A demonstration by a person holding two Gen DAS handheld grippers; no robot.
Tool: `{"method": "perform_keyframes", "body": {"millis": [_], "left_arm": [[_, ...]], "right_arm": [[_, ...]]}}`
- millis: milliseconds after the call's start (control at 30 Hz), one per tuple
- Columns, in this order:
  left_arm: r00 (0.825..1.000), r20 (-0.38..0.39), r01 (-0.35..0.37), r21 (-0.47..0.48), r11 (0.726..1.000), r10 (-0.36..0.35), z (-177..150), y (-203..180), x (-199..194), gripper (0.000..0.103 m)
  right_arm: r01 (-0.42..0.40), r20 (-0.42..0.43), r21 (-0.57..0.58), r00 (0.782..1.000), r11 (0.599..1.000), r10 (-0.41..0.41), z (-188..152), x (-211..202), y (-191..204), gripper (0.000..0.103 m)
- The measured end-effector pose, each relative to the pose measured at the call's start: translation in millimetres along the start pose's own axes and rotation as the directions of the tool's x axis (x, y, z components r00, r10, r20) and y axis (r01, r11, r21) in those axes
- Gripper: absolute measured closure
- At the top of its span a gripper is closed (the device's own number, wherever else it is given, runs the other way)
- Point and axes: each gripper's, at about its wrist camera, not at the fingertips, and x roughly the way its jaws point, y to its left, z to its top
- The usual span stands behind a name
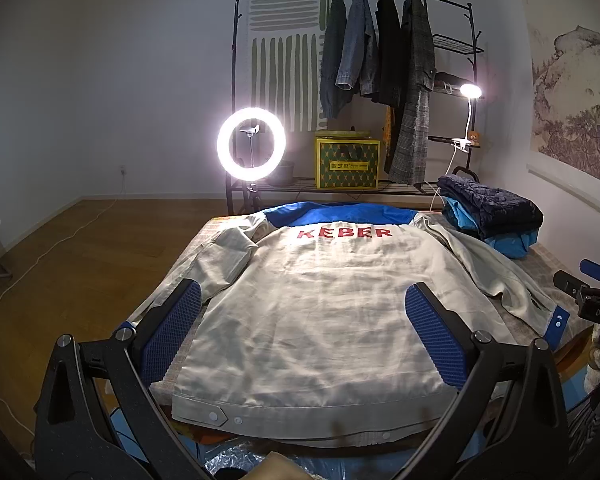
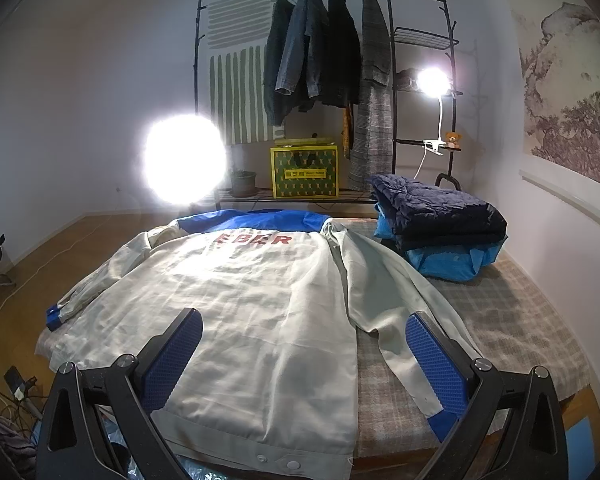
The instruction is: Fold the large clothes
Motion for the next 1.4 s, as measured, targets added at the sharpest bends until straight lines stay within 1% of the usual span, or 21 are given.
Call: {"method": "perform_keyframes", "body": {"millis": [1400], "left_arm": [[1.0, 0.001, 0.0, -0.004, 1.0, 0.0, 0.1, 0.2, -0.3, 0.0]], "right_arm": [[-0.003, -0.007, 0.008, 1.0, 1.0, 0.003, -1.5, 0.2, -4.1, 0.0]]}}
